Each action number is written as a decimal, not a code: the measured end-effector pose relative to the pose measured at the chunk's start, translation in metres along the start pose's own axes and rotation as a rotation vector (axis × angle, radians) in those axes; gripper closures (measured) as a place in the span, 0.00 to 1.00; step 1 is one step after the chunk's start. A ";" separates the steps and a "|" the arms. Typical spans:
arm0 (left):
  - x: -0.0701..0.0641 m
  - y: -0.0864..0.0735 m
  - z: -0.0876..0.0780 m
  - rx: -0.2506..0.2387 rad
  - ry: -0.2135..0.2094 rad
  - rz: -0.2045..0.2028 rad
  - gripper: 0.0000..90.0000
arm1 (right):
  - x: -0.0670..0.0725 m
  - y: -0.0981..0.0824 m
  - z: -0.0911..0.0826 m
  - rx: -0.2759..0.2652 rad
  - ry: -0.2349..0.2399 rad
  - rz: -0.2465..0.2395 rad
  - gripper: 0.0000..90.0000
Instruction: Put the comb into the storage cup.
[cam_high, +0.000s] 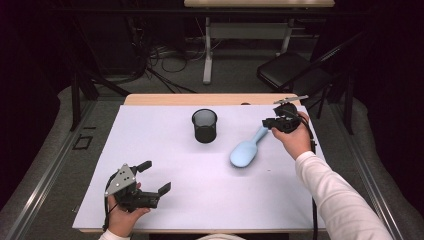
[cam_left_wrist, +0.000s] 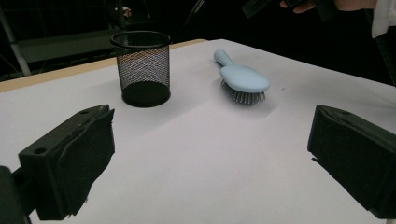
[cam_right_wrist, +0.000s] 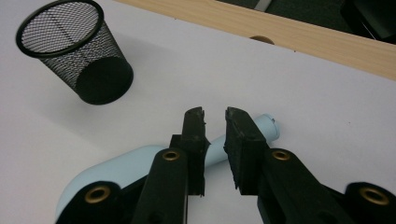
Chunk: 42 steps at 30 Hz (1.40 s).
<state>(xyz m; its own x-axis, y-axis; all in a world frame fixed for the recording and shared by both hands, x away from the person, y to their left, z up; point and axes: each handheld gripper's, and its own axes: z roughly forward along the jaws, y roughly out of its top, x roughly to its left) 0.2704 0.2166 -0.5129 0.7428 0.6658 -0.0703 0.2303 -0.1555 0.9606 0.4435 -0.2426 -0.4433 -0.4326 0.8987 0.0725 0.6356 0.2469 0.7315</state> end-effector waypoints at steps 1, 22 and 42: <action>0.001 0.000 0.000 -0.001 -0.009 -0.001 0.01 | 0.000 0.001 0.002 0.007 0.000 0.004 0.87; 0.002 -0.001 0.000 -0.004 -0.006 -0.008 0.01 | -0.005 0.004 0.042 0.012 -0.067 0.062 0.96; 0.002 -0.002 0.001 0.000 -0.007 -0.009 0.01 | -0.003 -0.002 0.072 0.054 -0.086 0.082 1.00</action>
<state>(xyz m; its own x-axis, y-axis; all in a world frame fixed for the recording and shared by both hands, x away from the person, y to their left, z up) 0.2722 0.2181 -0.5151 0.7449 0.6623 -0.0807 0.2370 -0.1496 0.9599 0.4901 -0.2199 -0.4938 -0.3230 0.9438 0.0704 0.7010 0.1886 0.6878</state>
